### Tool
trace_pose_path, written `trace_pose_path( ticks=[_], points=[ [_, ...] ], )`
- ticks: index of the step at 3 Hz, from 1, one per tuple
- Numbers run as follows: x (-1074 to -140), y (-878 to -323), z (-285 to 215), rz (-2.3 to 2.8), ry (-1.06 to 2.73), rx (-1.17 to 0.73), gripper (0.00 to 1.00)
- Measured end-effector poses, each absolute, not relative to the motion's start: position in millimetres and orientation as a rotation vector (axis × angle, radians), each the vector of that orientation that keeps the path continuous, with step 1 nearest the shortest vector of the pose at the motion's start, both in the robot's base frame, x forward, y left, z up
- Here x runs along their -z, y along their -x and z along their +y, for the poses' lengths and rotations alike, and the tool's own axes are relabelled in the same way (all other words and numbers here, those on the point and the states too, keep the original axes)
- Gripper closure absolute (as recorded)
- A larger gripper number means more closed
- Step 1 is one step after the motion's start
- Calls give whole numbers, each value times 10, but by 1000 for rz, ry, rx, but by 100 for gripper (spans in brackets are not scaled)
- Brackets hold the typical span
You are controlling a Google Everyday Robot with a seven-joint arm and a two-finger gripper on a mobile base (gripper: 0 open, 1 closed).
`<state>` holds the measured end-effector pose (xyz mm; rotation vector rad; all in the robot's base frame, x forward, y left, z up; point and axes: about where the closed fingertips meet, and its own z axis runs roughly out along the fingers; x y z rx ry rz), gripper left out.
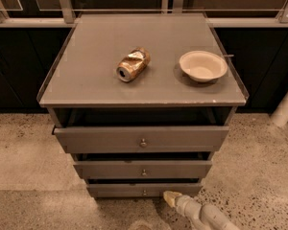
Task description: Close bottom drawer
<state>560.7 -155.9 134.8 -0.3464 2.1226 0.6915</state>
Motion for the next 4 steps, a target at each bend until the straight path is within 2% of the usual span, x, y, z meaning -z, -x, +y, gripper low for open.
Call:
trace_pose_path(
  ticks=[2,3,4],
  points=[
    [-1430,-5613,-1527,2131,357,-729,100],
    [-1701,-5428,-1817,2171,319,-809,100],
    [-1728,-5323,-2197,2243,301,-797,82]
  ],
)
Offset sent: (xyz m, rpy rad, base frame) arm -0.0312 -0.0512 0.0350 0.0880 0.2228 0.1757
